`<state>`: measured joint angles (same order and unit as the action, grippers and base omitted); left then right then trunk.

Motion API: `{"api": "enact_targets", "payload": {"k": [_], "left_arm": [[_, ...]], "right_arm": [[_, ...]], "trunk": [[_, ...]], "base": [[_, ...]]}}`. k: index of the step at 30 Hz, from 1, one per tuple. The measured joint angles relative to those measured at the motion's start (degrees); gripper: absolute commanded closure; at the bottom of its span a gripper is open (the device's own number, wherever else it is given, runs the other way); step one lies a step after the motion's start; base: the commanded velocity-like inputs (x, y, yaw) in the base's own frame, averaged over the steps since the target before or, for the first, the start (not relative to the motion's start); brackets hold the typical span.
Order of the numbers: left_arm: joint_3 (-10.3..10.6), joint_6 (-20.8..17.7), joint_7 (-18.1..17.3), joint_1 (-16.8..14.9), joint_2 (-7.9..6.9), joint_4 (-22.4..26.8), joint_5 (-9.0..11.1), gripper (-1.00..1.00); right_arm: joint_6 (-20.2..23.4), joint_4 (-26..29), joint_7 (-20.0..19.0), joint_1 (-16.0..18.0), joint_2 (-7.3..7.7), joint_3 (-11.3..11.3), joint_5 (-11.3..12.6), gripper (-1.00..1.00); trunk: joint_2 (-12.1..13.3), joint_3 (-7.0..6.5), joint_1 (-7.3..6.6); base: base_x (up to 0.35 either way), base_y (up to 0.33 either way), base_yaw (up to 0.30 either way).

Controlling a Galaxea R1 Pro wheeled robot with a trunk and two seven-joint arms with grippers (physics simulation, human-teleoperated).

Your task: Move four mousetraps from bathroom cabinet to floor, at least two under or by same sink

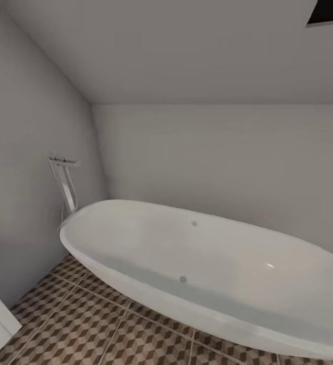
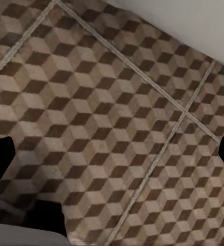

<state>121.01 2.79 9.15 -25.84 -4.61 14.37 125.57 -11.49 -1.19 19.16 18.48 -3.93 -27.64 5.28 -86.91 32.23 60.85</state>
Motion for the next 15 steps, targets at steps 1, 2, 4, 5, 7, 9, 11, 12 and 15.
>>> {"api": "enact_targets", "payload": {"k": [1, 2, 4, 5, 7, 9, 11, 12, 15], "left_arm": [[0.0, -0.03, 0.0, 0.0, -0.01, 0.01, 0.0, -1.0], [0.01, -0.06, 0.0, 0.0, -0.03, 0.02, 0.01, -1.0], [0.01, -0.1, 0.0, 0.0, -0.04, 0.03, 0.01, -1.0], [0.01, -0.11, 0.0, 0.02, -0.05, 0.03, 0.01, -1.0], [0.02, -0.16, 0.0, 0.01, -0.06, 0.08, 0.02, -1.0], [0.02, -0.19, 0.0, 0.0, -0.07, 0.1, -0.01, -1.0], [0.04, -0.22, 0.04, 0.01, -0.07, 0.09, -0.01, -1.0], [0.05, -0.21, 0.05, 0.01, -0.07, 0.1, -0.02, -1.0], [0.07, -0.19, 0.07, 0.0, -0.12, 0.09, -0.04, -1.0]], "right_arm": [[0.1, 0.0, -0.51, 0.0, -0.01, 0.05, 0.03, -1.0], [0.19, 0.0, -0.96, 0.0, -0.03, 0.09, 0.05, -1.0], [0.31, 0.0, -1.69, 0.0, -0.07, 0.14, 0.08, -1.0], [0.35, 0.0, -1.95, 0.0, -0.11, 0.16, 0.09, -1.0], [0.43, 0.0, -2.46, 0.0, -0.18, 0.2, 0.11, -1.0], [0.47, 0.0, -2.65, 0.0, -0.2, 0.22, 0.12, -1.0], [0.49, 0.0, -2.82, 0.0, -0.18, 0.23, 0.09, -1.0], [0.5, 0.0, -2.85, 0.0, -0.18, 0.24, 0.09, -1.0], [0.51, 0.0, -2.92, 0.0, -0.17, 0.24, 0.1, -1.0]], "trunk": [[0.0, 0.06, 0.0], [0.0, 0.13, 0.0], [0.0, 0.25, 0.0], [0.0, 0.32, 0.0], [0.0, 0.44, 0.0], [0.0, 0.56, 0.0], [0.0, 0.68, 0.0], [0.0, 0.74, 0.0], [0.0, 0.92, 0.0]], "base": [[0.0, 0.0, -0.232], [0.0, 0.0, -0.232], [0.0, 0.0, -0.232], [0.0, 0.0, -0.232], [0.0, 0.0, -0.232], [0.0, 0.0, -0.231], [0.0, 0.0, -0.231], [0.0, 0.0, -0.231], [0.0, 0.0, -0.231]]}}
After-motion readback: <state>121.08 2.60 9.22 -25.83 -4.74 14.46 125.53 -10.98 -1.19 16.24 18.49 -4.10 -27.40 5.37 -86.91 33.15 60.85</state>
